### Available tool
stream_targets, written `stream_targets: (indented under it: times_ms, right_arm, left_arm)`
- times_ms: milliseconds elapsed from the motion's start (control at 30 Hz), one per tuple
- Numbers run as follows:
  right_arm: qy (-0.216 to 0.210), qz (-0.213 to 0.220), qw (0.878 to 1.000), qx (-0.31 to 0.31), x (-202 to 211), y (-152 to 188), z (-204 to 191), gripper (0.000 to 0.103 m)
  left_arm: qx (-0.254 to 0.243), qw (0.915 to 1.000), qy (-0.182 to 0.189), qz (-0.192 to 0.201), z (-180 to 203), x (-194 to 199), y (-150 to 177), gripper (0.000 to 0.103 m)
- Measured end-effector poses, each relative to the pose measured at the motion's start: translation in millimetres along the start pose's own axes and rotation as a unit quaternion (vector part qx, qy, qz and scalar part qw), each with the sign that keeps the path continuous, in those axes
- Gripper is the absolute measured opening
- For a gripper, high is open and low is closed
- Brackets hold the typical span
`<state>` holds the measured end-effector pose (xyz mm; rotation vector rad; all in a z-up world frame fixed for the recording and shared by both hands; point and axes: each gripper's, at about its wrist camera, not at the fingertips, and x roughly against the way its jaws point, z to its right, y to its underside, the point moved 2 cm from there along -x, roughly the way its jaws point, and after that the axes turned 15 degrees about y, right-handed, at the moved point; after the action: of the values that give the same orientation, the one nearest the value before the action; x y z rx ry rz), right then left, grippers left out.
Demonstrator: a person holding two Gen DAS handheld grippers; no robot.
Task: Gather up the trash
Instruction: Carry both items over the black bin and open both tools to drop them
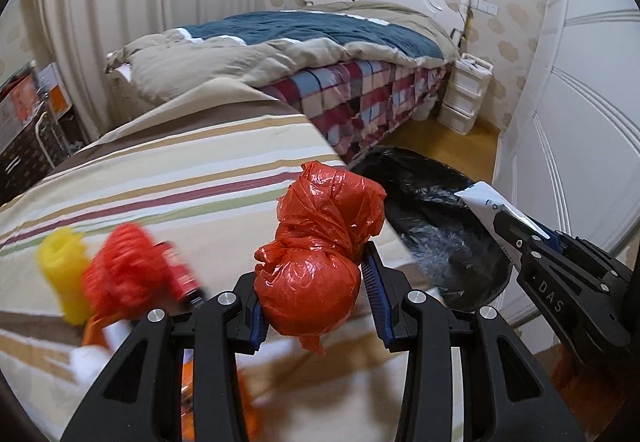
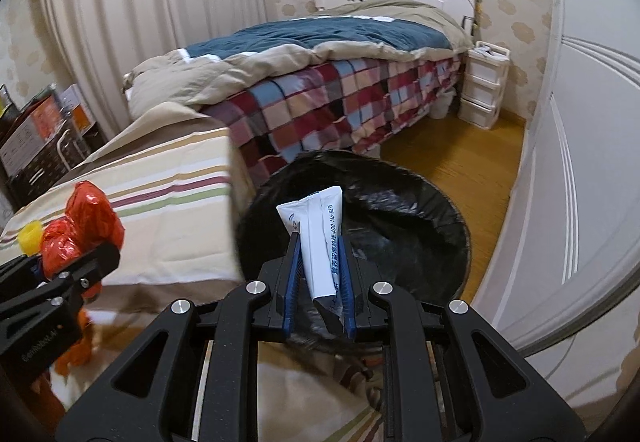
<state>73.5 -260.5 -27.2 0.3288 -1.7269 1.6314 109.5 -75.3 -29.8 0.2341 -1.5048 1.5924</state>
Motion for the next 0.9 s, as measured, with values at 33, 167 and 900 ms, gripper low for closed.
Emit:
stream_targets:
  times_ms: [33,167,900]
  right_arm:
    - [0.001,-0.001,1.0,-0.002,-3,-1,3,0.017]
    - [0.007,-0.01,1.0,-0.011,-24,-4,15,0.018]
    - [0.032,-0.041,0.998,-0.037,-90,-6,46,0.031]
  left_arm:
    - [-0.002,1.0,0.001,-0.005,3,-9,-4,0.041]
    - [-0.011,0.9998,0.001,-0.017,16,-33,-9,0.041]
    - [-0.044,0.9974,-0.022,-0.052,47,-92,-26,0.073]
